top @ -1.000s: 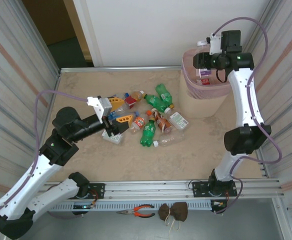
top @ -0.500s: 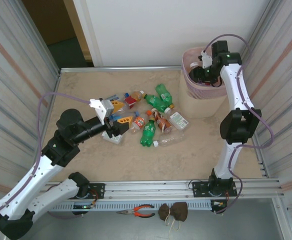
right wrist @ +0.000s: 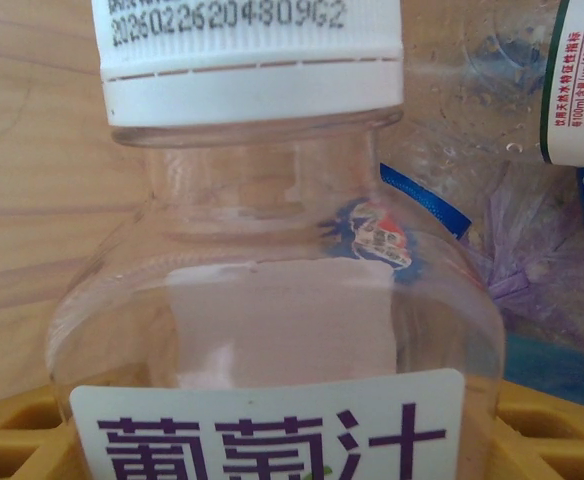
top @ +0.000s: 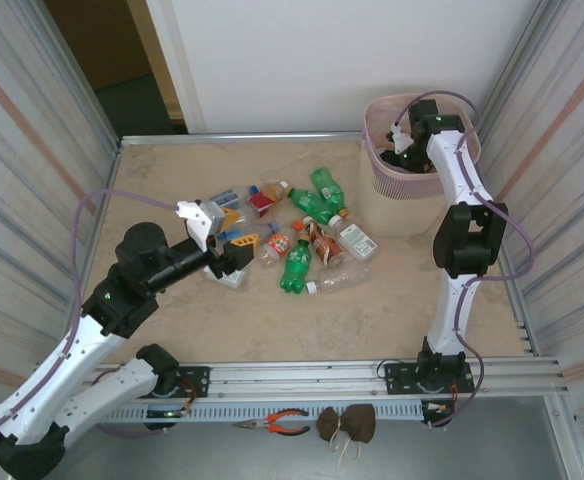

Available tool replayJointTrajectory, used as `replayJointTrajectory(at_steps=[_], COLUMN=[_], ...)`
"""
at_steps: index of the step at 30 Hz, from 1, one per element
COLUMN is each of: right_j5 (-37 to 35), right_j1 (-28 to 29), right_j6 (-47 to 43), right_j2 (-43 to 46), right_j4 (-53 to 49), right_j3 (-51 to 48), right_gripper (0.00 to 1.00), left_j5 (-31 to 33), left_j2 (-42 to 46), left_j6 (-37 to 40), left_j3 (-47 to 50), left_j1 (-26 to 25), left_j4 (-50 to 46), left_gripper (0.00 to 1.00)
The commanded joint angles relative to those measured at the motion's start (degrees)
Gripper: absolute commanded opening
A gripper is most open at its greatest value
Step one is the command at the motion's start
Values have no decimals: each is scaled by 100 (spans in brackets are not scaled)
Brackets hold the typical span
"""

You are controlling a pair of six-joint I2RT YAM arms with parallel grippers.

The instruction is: Put the plastic bottles in the bin

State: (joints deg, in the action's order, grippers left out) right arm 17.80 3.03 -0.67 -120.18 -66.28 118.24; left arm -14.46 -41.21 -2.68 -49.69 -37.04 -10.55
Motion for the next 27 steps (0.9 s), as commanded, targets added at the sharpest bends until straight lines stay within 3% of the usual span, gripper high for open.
replayJointTrajectory(at_steps=[1, 5, 16, 27], right_j5=[30, -6, 130, -812], right_j1=[43, 41, -101, -149], right_j6=[-4, 65, 386, 753], right_j2=[165, 437, 1207, 2321], right_j4=[-97, 32, 506, 1281], right_j3=[-37, -103, -343, -861], right_gripper=[68, 77, 81, 81], left_j5=[287, 363, 484, 737], left_j2=[91, 138, 192, -142], left_j6=[-159, -248, -324, -580], left_j3=[72, 108, 109, -52], left_j1=[64, 99, 258, 404], left_j4=[-131, -158, -349, -877], left_gripper=[68, 68, 67, 67])
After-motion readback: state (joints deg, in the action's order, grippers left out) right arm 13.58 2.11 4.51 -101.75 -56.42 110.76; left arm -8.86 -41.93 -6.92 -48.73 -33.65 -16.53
